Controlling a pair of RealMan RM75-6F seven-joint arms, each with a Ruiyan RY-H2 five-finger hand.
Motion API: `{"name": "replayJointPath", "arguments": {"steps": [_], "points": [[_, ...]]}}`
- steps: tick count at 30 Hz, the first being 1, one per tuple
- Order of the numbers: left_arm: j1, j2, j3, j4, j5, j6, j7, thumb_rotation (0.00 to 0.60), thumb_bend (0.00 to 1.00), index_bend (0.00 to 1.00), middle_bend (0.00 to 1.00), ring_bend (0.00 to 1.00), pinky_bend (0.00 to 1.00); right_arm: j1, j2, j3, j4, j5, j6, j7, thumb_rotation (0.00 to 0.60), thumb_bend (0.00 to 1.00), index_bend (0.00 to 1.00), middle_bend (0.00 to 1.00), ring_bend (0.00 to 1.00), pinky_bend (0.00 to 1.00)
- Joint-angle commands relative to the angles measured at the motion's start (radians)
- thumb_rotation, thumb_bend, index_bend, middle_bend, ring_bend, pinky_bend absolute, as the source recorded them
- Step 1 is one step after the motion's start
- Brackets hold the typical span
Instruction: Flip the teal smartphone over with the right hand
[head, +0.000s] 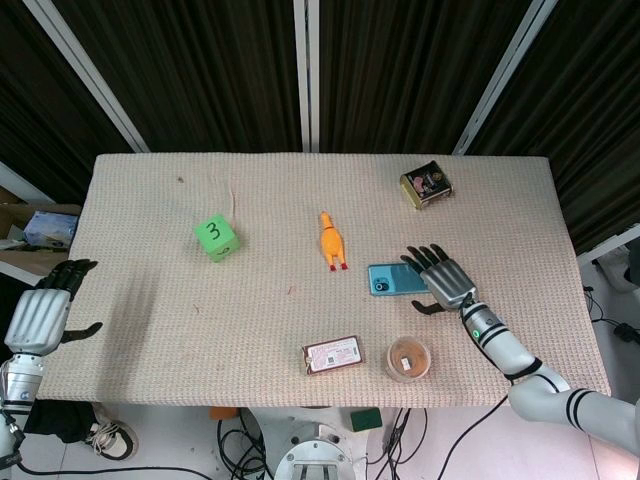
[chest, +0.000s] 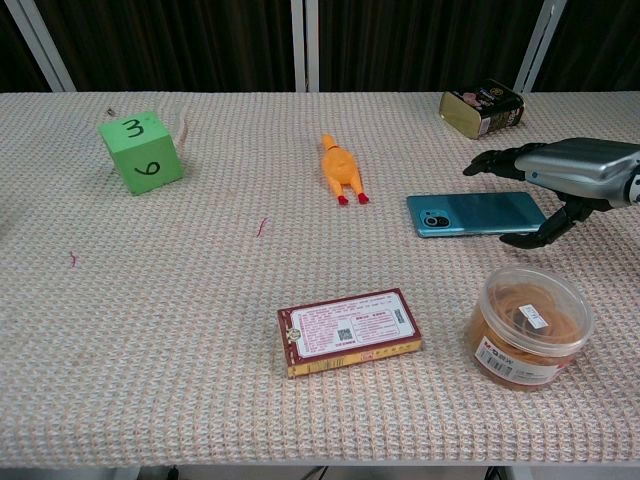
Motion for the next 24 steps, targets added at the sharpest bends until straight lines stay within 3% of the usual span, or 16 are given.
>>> {"name": "replayJointPath", "arguments": {"steps": [1, 16, 24], "points": [[0.001, 0.001, 0.000, -0.001, 0.001, 0.003, 0.000, 0.600, 0.09, 0.13, 0.12, 0.10, 0.32, 0.002, -0.003, -0.001, 0.004, 0.002, -0.004, -0.001, 0.416, 0.33, 0.00, 0.00, 0.00, 0.00], [0.007, 0.005, 0.002, 0.000, 0.001, 0.007, -0.001, 0.600, 0.09, 0.13, 0.12, 0.10, 0.32, 0.008, -0.039, -0.006, 0.046, -0.011, 0.004, -0.001, 0.497, 0.33, 0.00, 0.13, 0.00, 0.00], [0.011, 0.005, 0.002, 0.010, -0.001, 0.007, -0.011, 0.600, 0.09, 0.13, 0.12, 0.10, 0.32, 0.000, -0.063, -0.003, 0.069, -0.049, 0.064, 0.013, 0.552, 0.34, 0.12, 0.22, 0.00, 0.00]]}}
